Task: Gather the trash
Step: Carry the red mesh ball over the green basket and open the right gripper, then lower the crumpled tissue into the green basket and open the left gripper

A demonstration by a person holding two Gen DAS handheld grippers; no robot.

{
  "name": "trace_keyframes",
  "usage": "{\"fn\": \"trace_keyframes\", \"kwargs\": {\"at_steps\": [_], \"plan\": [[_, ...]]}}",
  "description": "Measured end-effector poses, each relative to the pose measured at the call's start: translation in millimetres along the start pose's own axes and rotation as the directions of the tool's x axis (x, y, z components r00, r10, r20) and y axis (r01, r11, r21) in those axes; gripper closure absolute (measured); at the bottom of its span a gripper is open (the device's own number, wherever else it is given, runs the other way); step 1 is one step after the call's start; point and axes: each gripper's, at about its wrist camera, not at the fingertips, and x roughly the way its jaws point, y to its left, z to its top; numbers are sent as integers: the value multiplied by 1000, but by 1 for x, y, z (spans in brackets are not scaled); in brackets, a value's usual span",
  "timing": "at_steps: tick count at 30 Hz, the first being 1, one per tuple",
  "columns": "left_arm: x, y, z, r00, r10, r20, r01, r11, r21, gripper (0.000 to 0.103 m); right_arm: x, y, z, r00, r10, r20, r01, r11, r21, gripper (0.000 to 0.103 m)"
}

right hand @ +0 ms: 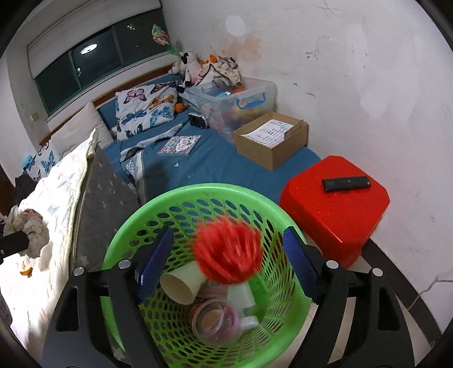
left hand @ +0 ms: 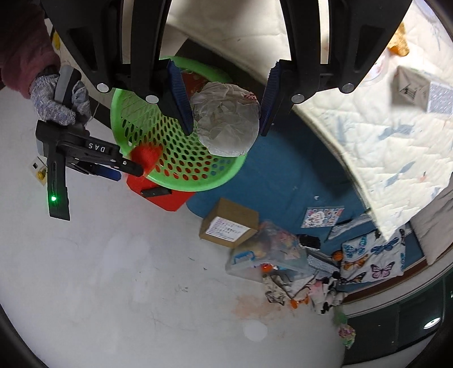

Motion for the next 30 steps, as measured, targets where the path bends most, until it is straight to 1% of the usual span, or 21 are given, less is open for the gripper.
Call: {"fn": "trace_keyframes", "kwargs": {"at_steps": [8,13,19,21,23,24,26,28,30], "plan": [[33,-17,15,999,-20,-36,20,1000,16,57,-6,-11,-2,1000,14,18,-15,1000,21,23],[56,-26,27,998,-36,-61,37,999,19,57,-20,-21,-6,999,9,35,-11,999,44,23],[74,-43,38,996,-50,-73,53,998,35,55,-36,-28,-12,999,-7,52,4,999,53,23],[77,-47,42,996,-50,-70,53,998,39,49,-39,-30,-14,998,-8,55,5,998,59,23],[79,-49,45,996,-60,-67,62,998,32,46,-41,-32,-16,999,-6,54,3,998,67,23],[79,-49,46,996,-70,-62,72,997,27,39,-41,-32,-17,999,-6,53,3,998,69,23],[76,-49,46,995,-85,-49,86,996,11,31,-42,-32,-19,999,-5,51,1,997,71,23],[72,-49,45,995,-93,-39,94,996,12,31,-42,-31,-21,999,0,49,-3,997,72,23],[66,-47,40,996,-86,-34,86,996,12,31,-43,-27,-22,999,6,48,-10,998,68,23]]}}
